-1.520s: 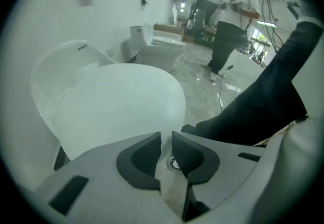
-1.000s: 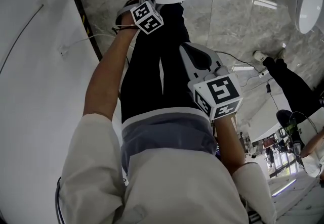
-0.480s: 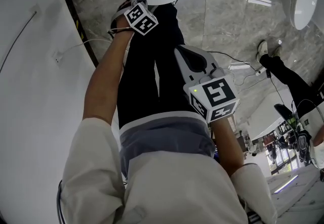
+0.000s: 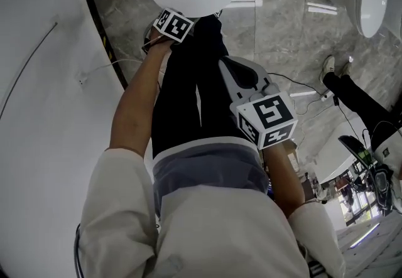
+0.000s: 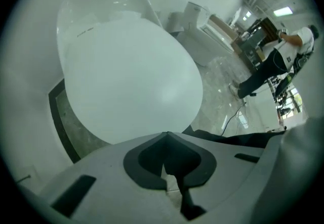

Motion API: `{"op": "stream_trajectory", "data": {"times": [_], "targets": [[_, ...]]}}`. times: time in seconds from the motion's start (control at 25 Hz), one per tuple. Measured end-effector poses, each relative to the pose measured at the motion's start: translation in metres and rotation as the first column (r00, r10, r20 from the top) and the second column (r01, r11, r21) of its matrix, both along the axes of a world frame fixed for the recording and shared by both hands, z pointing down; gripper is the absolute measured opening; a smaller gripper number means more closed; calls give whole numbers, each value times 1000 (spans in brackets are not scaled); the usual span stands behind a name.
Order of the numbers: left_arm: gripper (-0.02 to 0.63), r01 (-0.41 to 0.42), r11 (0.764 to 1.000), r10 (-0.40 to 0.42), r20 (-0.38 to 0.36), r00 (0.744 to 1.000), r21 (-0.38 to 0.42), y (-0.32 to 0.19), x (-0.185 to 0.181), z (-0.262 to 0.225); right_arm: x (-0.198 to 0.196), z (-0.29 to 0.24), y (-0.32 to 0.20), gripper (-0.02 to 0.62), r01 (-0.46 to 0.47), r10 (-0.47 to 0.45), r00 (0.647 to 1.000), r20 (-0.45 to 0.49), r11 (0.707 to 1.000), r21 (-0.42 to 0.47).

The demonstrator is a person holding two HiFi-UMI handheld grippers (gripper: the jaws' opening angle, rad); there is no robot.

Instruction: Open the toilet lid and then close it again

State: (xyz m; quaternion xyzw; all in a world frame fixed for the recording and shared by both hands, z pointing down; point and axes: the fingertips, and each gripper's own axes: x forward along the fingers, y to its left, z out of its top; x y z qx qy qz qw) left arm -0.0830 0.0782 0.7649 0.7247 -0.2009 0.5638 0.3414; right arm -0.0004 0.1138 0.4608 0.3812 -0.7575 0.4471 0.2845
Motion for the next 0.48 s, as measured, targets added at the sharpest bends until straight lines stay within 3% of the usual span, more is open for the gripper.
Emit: {"op": "stream_trajectory", "data": {"times": [0.12, 0.24, 0.48], "targets": [[6, 87, 996, -87, -49, 995, -6, -6, 2, -23, 6, -7, -7, 11, -22, 22, 1000, 1, 1000, 19], [6, 156, 987, -151, -94, 984, 49, -17, 2, -54, 10, -16, -13, 11, -52, 52, 999, 0, 997, 48], [6, 294, 946, -262, -210, 942, 134, -33, 8, -127, 21, -43, -27, 9, -91, 94, 995, -17, 986, 139]]}}
